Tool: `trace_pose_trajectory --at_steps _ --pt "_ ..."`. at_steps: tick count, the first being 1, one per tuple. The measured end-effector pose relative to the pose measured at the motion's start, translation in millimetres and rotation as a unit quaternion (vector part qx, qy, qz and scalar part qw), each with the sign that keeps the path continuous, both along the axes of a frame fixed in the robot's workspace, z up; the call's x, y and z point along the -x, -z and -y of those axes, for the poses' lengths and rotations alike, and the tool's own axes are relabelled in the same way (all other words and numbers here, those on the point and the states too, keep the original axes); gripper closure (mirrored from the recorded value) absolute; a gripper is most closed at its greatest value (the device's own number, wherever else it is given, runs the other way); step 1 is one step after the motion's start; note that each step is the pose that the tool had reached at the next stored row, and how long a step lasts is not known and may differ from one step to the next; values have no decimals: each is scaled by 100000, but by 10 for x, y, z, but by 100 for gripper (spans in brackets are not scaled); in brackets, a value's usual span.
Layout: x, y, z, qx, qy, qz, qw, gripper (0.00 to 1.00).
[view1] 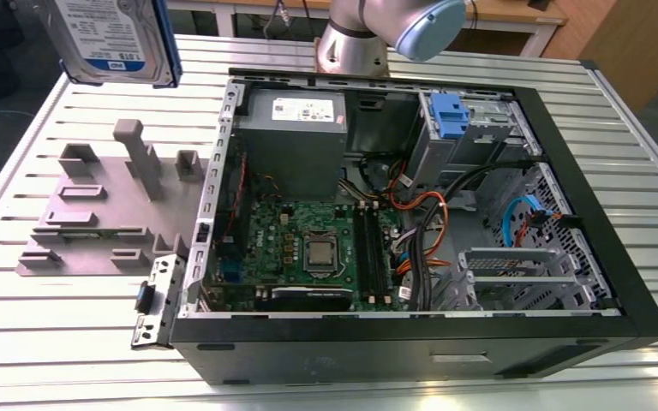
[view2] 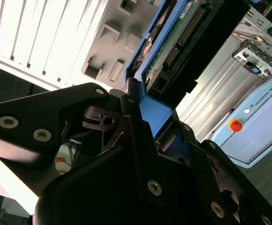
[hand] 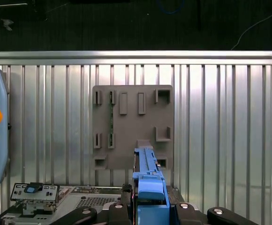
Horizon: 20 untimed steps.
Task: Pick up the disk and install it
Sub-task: 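Pick up the disk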
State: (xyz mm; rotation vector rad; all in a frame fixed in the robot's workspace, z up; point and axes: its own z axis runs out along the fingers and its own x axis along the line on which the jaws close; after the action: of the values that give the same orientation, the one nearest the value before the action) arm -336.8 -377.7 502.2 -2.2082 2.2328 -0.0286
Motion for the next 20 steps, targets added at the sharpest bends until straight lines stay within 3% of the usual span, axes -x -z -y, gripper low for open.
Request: trace_pose_trajectory --at_steps 20 --pt "-82 1 23 5 -3 3 100000 64"
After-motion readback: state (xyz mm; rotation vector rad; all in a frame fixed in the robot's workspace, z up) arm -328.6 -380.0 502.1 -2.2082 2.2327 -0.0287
